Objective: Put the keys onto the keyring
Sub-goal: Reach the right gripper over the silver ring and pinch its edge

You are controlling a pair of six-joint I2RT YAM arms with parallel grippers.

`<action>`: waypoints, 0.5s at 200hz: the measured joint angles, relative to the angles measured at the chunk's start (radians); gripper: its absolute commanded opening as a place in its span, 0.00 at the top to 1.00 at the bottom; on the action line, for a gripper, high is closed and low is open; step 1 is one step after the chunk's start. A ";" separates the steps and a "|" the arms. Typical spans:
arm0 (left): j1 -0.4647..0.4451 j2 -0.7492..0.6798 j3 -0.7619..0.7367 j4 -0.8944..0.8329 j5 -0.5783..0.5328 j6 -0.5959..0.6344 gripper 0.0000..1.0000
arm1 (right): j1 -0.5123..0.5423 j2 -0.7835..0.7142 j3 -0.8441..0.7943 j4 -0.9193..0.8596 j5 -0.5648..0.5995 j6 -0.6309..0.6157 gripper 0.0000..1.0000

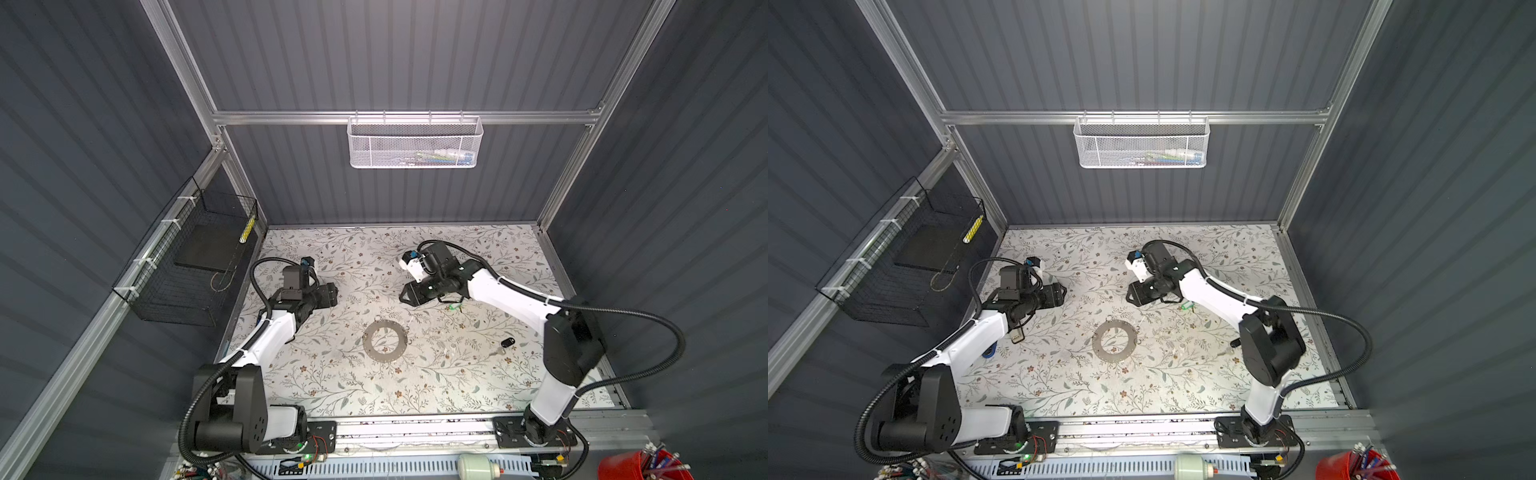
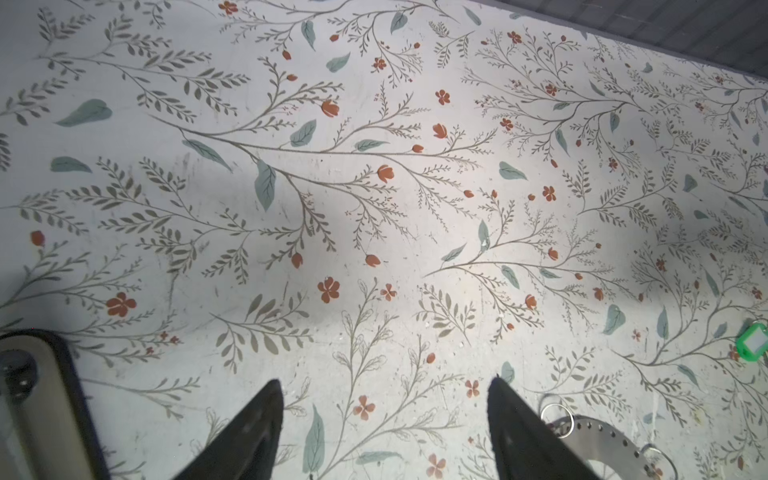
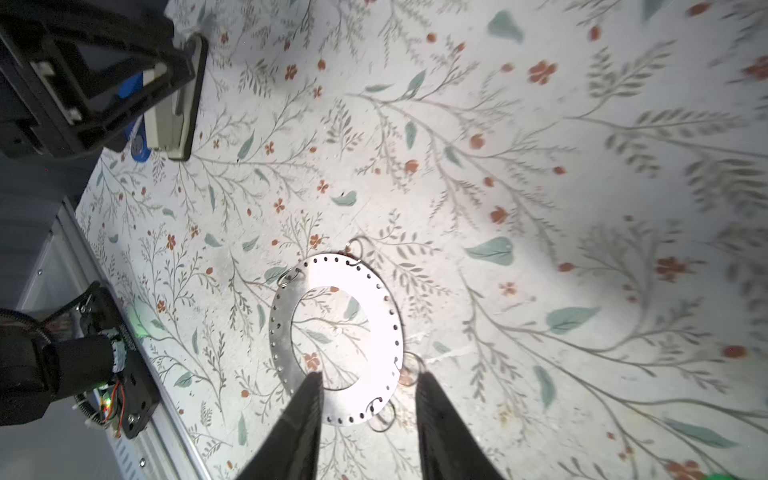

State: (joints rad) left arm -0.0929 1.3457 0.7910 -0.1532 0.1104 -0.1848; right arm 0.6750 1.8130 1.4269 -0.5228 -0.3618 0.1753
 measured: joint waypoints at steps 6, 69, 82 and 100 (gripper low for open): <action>0.000 0.005 0.005 -0.010 0.007 -0.004 0.28 | 0.016 0.023 0.026 -0.028 0.000 0.000 0.61; 0.000 0.045 0.035 -0.027 0.069 -0.038 0.31 | 0.055 0.239 0.232 -0.241 -0.020 0.015 0.66; 0.000 0.056 0.035 -0.027 0.074 -0.038 0.32 | 0.058 0.277 0.275 -0.276 -0.027 0.015 0.67; 0.000 0.067 0.034 -0.027 0.078 -0.038 0.33 | 0.064 0.326 0.329 -0.307 -0.036 0.016 0.68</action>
State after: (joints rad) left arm -0.0929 1.4124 0.8253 -0.1799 0.1883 -0.2230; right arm 0.7395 2.1391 1.7561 -0.8299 -0.3977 0.1909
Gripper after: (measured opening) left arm 0.677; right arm 0.325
